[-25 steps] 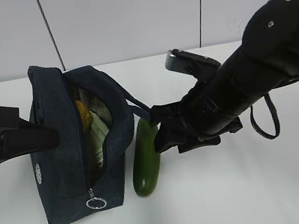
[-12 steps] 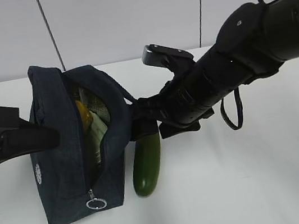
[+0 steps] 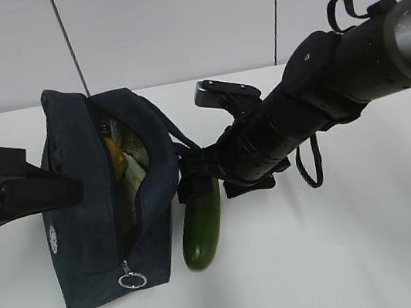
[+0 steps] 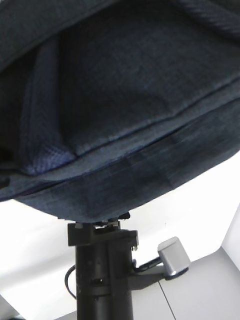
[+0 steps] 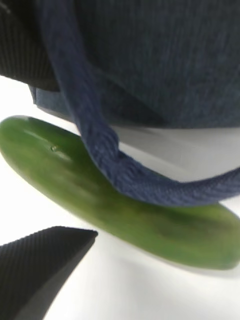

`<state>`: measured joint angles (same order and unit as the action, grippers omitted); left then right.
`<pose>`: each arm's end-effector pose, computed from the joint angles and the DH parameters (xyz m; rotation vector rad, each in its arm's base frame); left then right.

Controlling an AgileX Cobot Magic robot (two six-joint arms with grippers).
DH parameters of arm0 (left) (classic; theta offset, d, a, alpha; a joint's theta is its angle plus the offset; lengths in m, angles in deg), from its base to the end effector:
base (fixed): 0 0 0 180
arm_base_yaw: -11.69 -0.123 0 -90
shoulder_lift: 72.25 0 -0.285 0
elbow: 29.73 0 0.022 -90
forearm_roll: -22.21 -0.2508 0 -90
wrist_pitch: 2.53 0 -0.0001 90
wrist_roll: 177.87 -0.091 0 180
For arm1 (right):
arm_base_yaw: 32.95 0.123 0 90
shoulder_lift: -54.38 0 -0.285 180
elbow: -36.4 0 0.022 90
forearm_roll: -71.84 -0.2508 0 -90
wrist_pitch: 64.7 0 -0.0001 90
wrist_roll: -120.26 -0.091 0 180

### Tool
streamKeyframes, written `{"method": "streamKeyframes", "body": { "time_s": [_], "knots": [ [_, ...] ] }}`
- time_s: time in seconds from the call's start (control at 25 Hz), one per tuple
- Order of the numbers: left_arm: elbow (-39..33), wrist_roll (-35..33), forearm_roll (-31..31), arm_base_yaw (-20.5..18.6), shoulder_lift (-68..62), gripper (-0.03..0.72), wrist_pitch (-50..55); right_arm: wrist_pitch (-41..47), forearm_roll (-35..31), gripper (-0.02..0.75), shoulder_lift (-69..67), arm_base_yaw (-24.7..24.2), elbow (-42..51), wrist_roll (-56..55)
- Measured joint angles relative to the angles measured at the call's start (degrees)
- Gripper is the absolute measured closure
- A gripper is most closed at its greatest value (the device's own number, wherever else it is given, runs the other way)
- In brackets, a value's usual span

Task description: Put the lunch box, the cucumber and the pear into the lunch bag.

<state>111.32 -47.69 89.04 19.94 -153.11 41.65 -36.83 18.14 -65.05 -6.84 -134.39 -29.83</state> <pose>0.2167 -0.0904 0.2447 0.2866 2.3977 -0.9884 0.3411 0.2054 0.1619 -0.2894 2.6251 0.7916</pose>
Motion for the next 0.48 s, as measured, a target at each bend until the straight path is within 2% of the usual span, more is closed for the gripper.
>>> {"method": "streamKeyframes", "body": {
  "time_s": [0.48],
  "knots": [
    [0.0, 0.0, 0.0, 0.0, 0.0, 0.702, 0.7, -2.42, 1.22, 0.104, -4.2, 0.0, 0.0, 0.0]
  ]
}}
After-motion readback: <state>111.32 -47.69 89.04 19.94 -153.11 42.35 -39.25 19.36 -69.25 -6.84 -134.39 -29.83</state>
